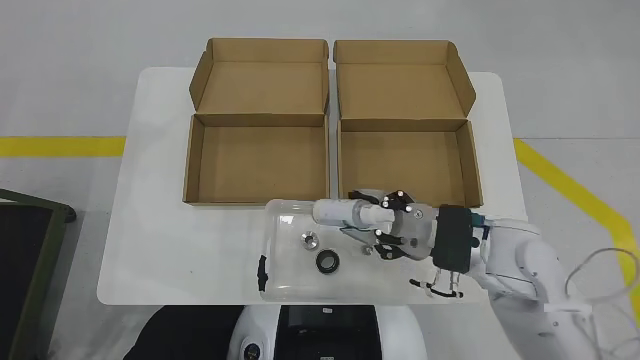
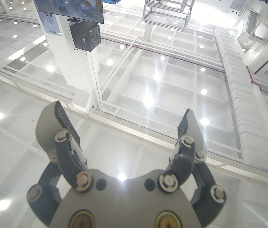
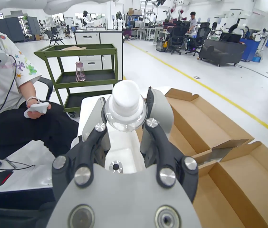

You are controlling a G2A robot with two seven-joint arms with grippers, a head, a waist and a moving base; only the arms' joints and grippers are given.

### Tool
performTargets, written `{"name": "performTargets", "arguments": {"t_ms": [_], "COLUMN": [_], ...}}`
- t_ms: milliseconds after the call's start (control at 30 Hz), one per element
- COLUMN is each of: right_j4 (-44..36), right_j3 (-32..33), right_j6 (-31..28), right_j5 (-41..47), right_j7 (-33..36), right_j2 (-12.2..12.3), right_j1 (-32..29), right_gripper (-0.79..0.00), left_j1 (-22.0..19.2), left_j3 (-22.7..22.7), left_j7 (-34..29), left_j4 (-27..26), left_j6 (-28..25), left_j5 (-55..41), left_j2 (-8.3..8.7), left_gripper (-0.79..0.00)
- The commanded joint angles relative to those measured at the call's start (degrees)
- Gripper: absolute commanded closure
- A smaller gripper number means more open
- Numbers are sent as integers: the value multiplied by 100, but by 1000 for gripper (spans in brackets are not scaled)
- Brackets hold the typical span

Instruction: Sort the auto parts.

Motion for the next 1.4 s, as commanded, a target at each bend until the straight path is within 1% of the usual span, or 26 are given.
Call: {"name": "performTargets", "arguments": {"t_ms": [0,200,400,833,933,1133,1233,1300,1367], "right_j4": [-50,-182,-248,-349,-317,-222,-61,70,206], "right_j3": [5,35,139,536,508,452,359,274,125], "right_j6": [138,444,592,581,505,471,434,498,529], "right_j5": [67,202,327,289,370,261,174,-33,-81], "right_j7": [-57,-236,-456,-660,-738,-715,-671,-534,-557], "right_j2": [-9,-36,-53,-42,-46,-51,-55,-58,-72], "right_j1": [57,245,394,468,476,491,478,477,459], "right_gripper": [0,0,0,0,0,0,0,0,0], "left_j1": [0,0,0,0,0,0,0,0,0], "left_j3": [0,0,0,0,0,0,0,0,0], "left_j7": [0,0,0,0,0,0,0,0,0], "left_j4": [0,0,0,0,0,0,0,0,0], "left_j6": [0,0,0,0,0,0,0,0,0], "left_j5": [0,0,0,0,0,0,0,0,0], "left_j2": [0,0,0,0,0,0,0,0,0], "left_gripper": [-785,-785,-785,-785,-785,-785,-785,-785,-785]}}
